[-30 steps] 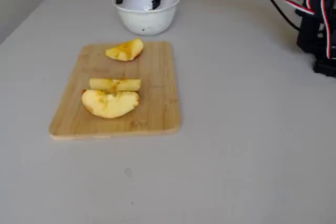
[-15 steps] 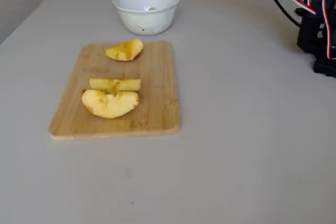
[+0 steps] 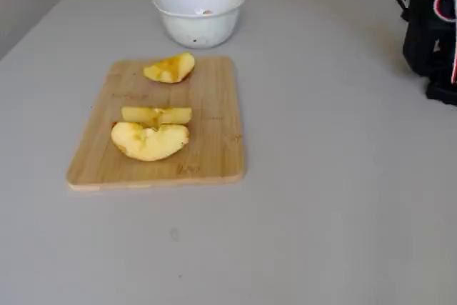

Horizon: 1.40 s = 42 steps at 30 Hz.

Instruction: Pick up the second from the right apple slice from the cutting board and place it into the bowl

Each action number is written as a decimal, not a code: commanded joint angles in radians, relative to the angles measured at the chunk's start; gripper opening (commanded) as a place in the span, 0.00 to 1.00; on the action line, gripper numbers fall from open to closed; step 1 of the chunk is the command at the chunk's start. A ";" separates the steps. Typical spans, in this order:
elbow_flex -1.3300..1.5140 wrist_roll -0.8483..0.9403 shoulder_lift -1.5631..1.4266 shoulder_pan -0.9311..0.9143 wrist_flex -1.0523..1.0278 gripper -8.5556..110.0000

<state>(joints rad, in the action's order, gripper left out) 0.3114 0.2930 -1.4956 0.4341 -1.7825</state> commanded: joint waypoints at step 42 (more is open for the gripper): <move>2.476 -0.262 -1.795 -0.290 0.400 0.07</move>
<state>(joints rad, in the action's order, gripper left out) 2.6507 0.0522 -3.2720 0.1411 -1.4404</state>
